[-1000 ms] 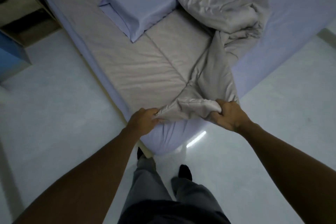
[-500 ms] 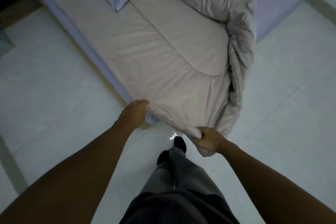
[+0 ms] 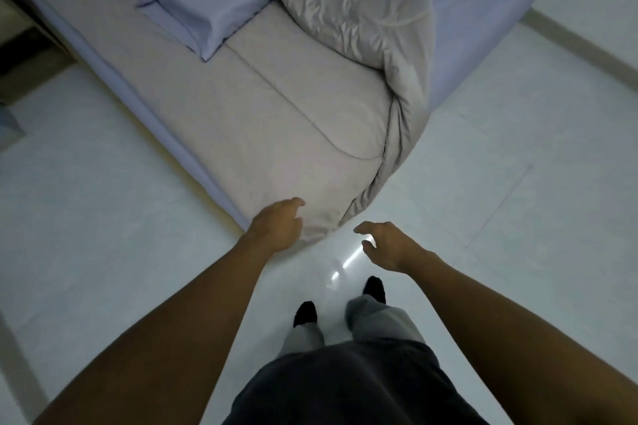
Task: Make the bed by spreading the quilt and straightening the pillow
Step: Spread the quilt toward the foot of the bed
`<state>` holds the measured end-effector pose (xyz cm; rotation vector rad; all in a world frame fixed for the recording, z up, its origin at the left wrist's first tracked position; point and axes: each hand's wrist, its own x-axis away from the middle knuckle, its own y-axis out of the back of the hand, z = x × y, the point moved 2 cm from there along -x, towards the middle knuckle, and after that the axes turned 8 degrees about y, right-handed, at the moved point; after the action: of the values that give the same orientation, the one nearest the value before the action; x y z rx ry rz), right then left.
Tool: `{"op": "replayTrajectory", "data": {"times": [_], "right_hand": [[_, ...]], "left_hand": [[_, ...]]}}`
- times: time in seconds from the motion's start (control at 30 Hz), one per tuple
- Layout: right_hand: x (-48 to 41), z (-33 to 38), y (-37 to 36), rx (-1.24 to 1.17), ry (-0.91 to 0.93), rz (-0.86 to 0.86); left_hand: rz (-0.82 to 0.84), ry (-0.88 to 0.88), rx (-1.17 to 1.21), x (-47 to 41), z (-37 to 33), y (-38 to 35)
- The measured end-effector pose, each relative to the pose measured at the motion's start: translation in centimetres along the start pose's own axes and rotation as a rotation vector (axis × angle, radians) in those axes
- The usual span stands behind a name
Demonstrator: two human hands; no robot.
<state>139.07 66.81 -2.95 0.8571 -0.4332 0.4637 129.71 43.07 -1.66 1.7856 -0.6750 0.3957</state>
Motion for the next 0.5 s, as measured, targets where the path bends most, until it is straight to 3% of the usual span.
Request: {"op": "replayTrajectory", "data": {"times": [0.23, 0.5], "right_hand": [[-0.3, -6.5, 11.2, -0.042, 0.084, -0.189], [0.9, -16.3, 28.5, -0.037, 0.139, -0.356]], "left_hand": [[0.015, 0.017, -0.013, -5.3, -12.0, 2.8], [-0.013, -0.015, 0.071, -12.3, -31.1, 6.6]]}}
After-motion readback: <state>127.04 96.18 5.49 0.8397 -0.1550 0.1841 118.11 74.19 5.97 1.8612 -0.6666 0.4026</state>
